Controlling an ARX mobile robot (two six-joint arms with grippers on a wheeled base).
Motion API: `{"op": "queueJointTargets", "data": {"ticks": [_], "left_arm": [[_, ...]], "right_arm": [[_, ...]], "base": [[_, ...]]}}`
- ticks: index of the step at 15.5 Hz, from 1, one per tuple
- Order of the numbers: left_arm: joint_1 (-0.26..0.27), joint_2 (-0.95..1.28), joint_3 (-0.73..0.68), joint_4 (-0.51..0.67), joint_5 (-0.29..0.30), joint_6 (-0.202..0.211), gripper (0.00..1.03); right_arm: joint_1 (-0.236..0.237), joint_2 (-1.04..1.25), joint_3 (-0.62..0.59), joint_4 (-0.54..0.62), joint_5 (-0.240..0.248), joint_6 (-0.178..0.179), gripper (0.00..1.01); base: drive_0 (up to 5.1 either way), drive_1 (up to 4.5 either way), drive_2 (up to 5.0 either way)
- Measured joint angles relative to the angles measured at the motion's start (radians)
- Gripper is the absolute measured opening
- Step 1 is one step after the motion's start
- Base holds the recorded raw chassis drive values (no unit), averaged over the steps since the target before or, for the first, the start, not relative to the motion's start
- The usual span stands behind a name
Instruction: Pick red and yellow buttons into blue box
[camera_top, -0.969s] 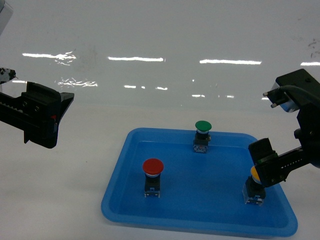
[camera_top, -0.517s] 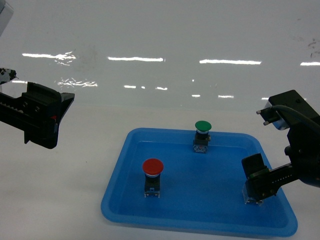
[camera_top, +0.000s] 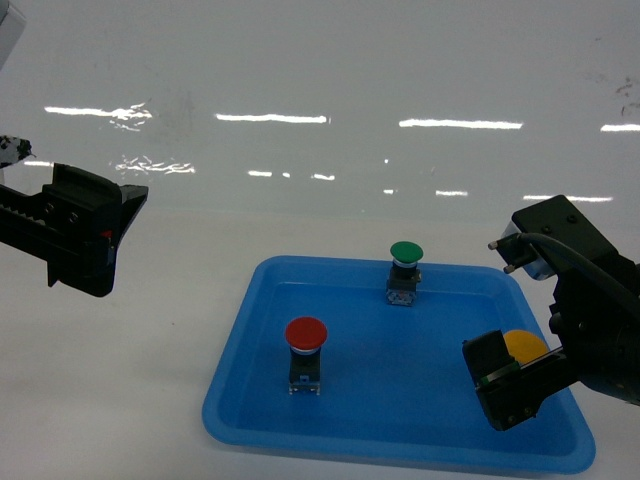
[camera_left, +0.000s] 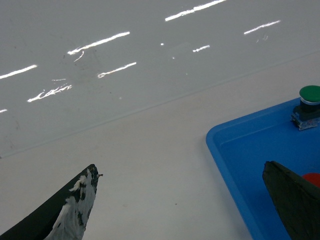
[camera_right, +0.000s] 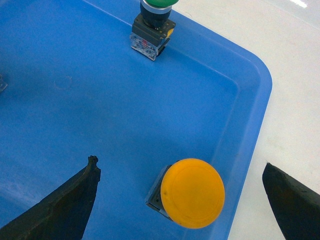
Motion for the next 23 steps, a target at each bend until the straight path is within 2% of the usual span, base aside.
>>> {"op": "queueJointTargets", "data": {"ticks": [5, 7, 11, 18, 20, 23], "left_arm": [[0.0, 0.0, 0.0, 0.0, 0.0, 0.0, 0.98], [0.0, 0.0, 0.0, 0.0, 0.0, 0.0, 0.98], [0.0, 0.0, 0.0, -0.001, 0.0, 0.0, 0.98], [0.0, 0.0, 0.0, -0.001, 0.0, 0.0, 0.98], [0.0, 0.0, 0.0, 0.0, 0.0, 0.0, 0.98], [0.0, 0.0, 0.0, -0.001, 0.0, 0.0, 0.98]], "right_arm": [[0.0, 0.0, 0.0, 0.0, 0.0, 0.0, 0.98], [0.001, 0.006, 0.012, 0.029, 0.031, -0.01, 0.98], [0.002, 0.039, 0.058, 0.032, 0.061, -0.053, 0.98], [-0.016, 0.088, 0.049, 0.042, 0.106, -0.06, 0.98], [-0.02, 0.113, 0.049, 0.033, 0.101, -0.056, 0.98], [-0.001, 0.146, 0.065, 0.037, 0.035, -0.026, 0.98]], "base": [[0.0, 0.0, 0.0], [0.0, 0.0, 0.0], [0.0, 0.0, 0.0], [0.0, 0.0, 0.0], [0.0, 0.0, 0.0], [0.0, 0.0, 0.0]]}}
